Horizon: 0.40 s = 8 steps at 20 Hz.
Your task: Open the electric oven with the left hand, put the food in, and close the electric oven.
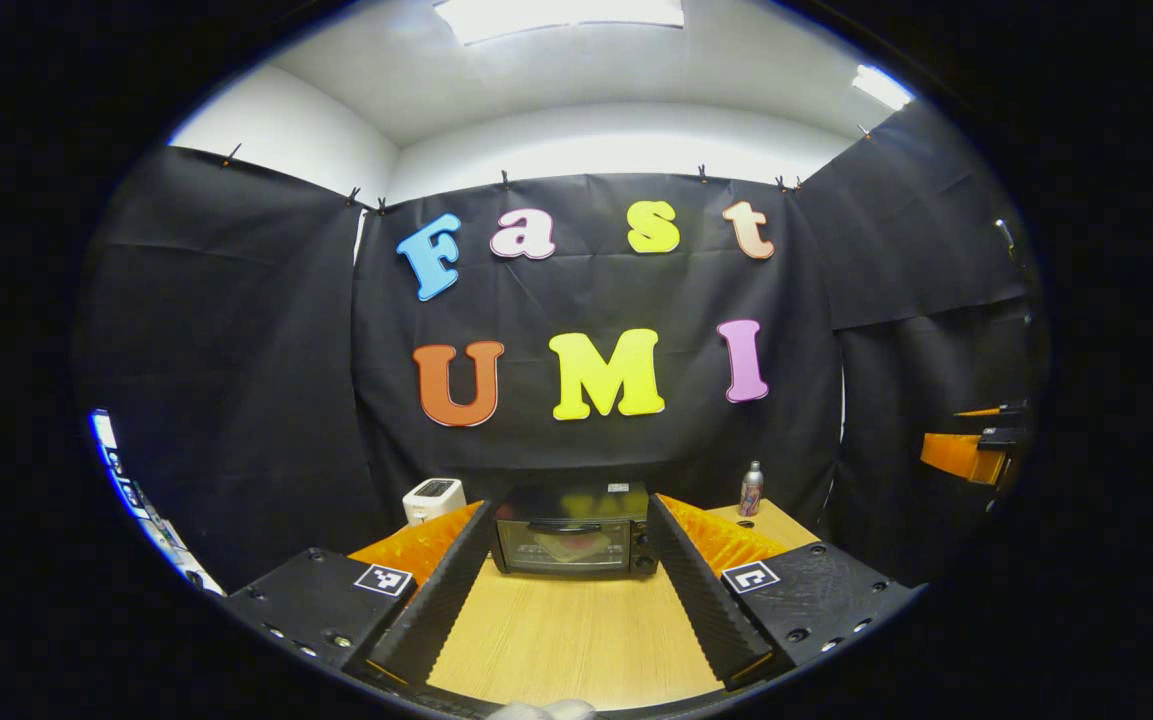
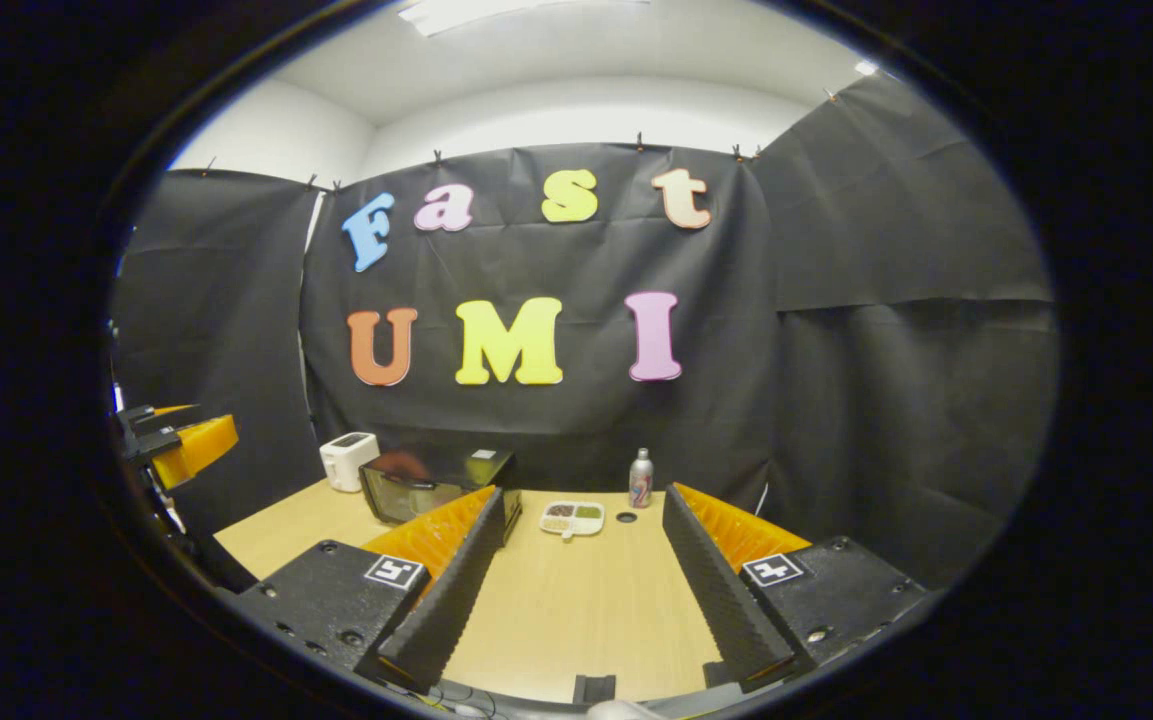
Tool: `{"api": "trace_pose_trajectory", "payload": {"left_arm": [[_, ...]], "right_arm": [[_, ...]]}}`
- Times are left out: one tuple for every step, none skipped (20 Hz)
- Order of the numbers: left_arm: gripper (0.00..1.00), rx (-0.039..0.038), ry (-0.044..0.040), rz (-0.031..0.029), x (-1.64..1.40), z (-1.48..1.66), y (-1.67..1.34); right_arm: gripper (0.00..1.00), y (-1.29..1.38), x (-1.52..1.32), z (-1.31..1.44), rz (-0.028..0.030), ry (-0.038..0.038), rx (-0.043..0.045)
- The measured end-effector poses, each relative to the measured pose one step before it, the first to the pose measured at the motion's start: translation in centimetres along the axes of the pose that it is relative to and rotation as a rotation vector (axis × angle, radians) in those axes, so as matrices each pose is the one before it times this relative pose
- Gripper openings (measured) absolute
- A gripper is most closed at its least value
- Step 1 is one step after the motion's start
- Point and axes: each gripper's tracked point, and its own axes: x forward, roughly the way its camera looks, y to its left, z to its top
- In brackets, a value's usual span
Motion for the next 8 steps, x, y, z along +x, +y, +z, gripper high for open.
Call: {"api": "trace_pose_trajectory", "payload": {"left_arm": [[0.96, -0.00336, 0.00279, -0.00358, -0.344, -0.136, -0.256], [0.96, -0.00028, 0.00132, -0.00154, -0.152, -0.123, -0.199], [0.96, 0.00013, 0.00345, 0.00021, -0.202, -0.075, -0.121], [0.96, 0.00255, -0.00168, -0.0024, -0.167, 0.2, -0.255], [1.0, 0.00247, -0.00076, -0.00245, -0.148, 0.065, -0.133], [0.96, -0.00123, -0.00134, -0.00652, -0.043, -0.014, -0.369], [0.96, 0.00092, -0.00102, -0.00637, -0.127, 0.118, -0.272], [0.96, 0.00059, -0.00042, -0.0022, 0.064, 0.017, -0.122]], "right_arm": [[0.96, -0.265, -0.143, 0.008, -0.00195, 0.00064, 0.00775], [0.96, -0.149, -0.289, -0.147, -0.00248, -0.00303, 0.00798], [0.96, -0.164, -0.148, 0.111, -0.0011, -0.00086, 0.00144], [0.96, -0.199, -0.16, -0.318, -0.00377, 0.00156, -0.00447], [0.96, -0.276, -0.201, -0.092, -0.00449, 0.00156, -0.00397], [0.96, -0.181, -0.152, -0.063, -0.00331, 0.00102, -0.00189], [0.96, -0.185, -0.004, -0.072, -0.00277, 0.00079, -0.00011], [0.96, -0.111, -0.166, -0.077, -0.00144, 0.00021, 0.00101]]}}
